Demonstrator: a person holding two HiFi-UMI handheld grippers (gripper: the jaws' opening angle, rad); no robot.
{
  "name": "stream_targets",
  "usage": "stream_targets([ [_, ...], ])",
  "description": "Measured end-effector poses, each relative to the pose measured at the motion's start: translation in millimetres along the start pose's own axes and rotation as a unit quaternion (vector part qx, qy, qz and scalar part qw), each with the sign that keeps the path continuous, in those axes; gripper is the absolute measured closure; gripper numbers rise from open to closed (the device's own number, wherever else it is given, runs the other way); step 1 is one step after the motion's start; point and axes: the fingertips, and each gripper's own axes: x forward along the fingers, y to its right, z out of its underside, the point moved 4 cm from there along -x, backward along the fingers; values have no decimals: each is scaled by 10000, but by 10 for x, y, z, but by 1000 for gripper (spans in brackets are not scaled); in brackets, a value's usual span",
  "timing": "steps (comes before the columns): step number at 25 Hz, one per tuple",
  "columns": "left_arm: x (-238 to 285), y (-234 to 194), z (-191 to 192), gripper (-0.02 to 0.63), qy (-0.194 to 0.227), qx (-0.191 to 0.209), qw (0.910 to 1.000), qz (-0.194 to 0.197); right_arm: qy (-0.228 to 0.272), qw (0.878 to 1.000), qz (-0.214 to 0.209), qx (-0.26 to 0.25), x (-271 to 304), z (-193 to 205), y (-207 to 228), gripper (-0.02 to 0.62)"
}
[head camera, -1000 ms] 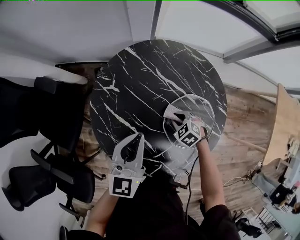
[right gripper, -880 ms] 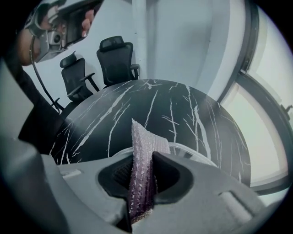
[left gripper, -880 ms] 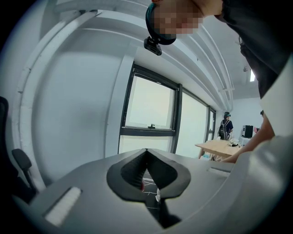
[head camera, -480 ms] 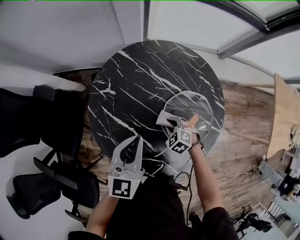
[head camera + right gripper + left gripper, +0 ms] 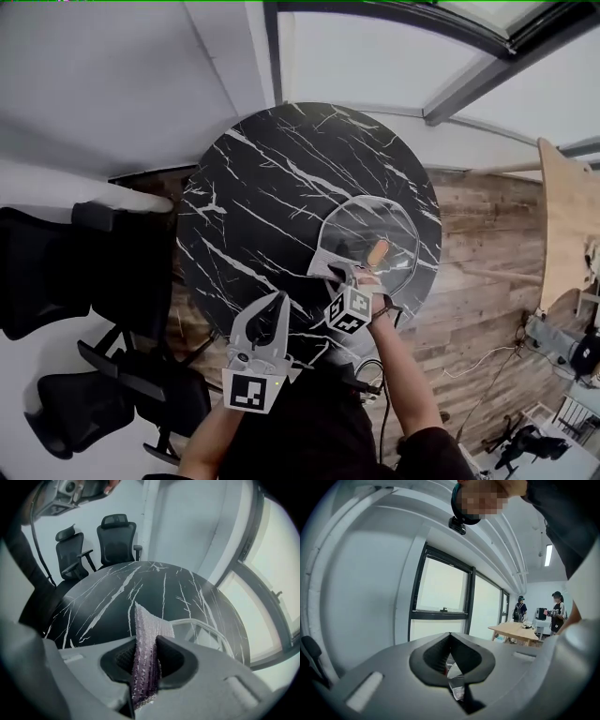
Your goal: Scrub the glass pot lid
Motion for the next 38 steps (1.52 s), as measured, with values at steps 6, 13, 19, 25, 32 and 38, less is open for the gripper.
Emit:
stream_targets([
  [6, 65, 98, -55, 603, -8, 97, 9998, 181, 128, 9999, -63, 46, -70, 86, -160, 515],
  [13, 160, 299, -56, 603, 3, 64, 9992, 399, 486, 9985, -237, -45, -175, 312, -428, 515],
  [19, 212, 463, -37, 603, -19, 62, 9988, 482, 660, 9916, -975, 526, -304, 486, -704, 517],
  [25, 278, 593, -46, 603, -40, -20, 9982, 596, 966, 9705, -1569, 1555, -551, 643, -662, 523],
  [32, 337, 673, -117, 603, -16, -130, 9980, 626, 1475, 9737, -551, 1647, -983, 641, -387, 523],
  [38, 404, 694, -214, 603, 75, -139, 9983, 564, 1765, 9493, 1168, 2326, -1301, 792, 235, 523],
])
